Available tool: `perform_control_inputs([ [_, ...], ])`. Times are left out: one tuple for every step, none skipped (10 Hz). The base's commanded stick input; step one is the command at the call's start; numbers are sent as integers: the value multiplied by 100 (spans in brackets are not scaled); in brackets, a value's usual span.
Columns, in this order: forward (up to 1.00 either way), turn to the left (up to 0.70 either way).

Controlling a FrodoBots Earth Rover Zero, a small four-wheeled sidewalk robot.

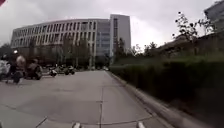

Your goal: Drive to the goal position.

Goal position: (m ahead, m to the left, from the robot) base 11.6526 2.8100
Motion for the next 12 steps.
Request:
perform_control_inputs([
  [70,-14],
  [70,-14],
  [70,-13],
  [70,-13],
  [70,-13],
  [70,-13],
  [70,-13],
  [70,-13],
  [70,-3],
  [70,0],
  [70,0],
  [70,0],
])
